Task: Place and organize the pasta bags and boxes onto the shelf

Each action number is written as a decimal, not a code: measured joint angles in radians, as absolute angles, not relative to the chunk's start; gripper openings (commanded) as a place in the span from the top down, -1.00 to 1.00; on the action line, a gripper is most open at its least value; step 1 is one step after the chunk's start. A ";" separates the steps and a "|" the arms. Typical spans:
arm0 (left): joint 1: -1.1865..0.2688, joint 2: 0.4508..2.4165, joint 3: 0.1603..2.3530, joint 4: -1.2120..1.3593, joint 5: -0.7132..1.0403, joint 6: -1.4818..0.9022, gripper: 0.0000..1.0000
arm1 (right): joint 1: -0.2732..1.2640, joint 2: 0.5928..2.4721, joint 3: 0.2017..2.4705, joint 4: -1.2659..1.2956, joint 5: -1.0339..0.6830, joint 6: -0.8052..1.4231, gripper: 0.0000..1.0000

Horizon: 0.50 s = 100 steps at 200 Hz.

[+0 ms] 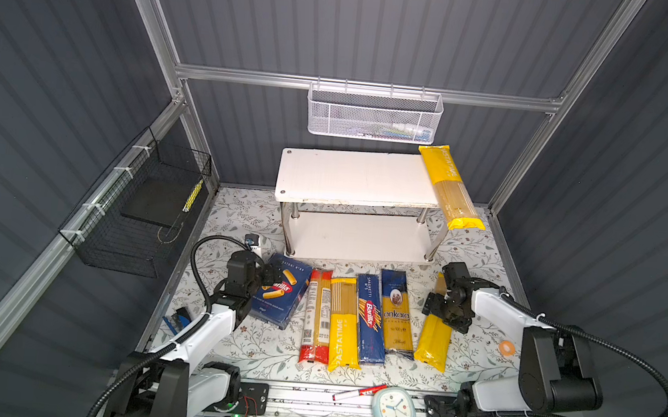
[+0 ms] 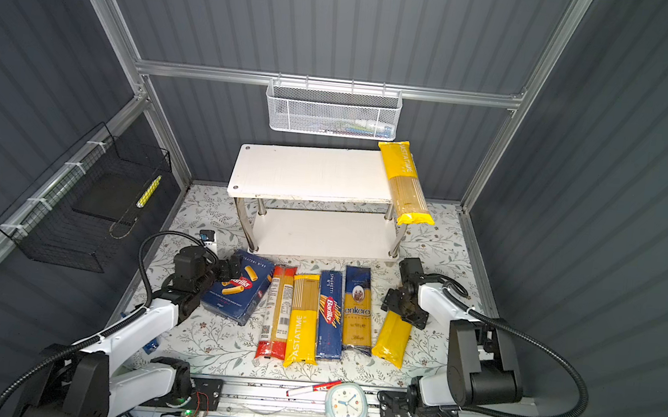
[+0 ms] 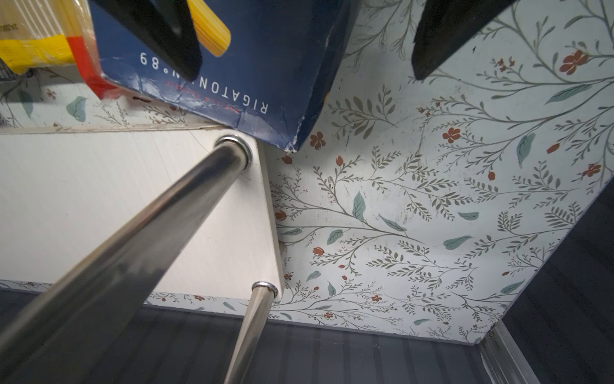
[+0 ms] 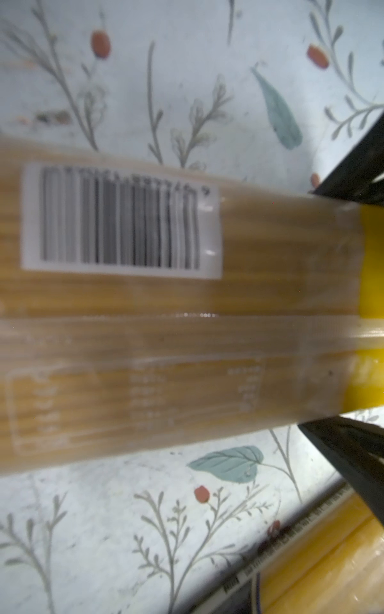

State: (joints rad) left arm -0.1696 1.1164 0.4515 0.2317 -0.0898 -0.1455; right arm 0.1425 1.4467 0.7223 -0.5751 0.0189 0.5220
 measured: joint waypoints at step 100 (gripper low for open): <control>-0.170 1.116 0.451 0.232 -0.094 -0.145 -0.99 | 0.142 1.438 0.720 -0.573 0.014 0.514 -0.07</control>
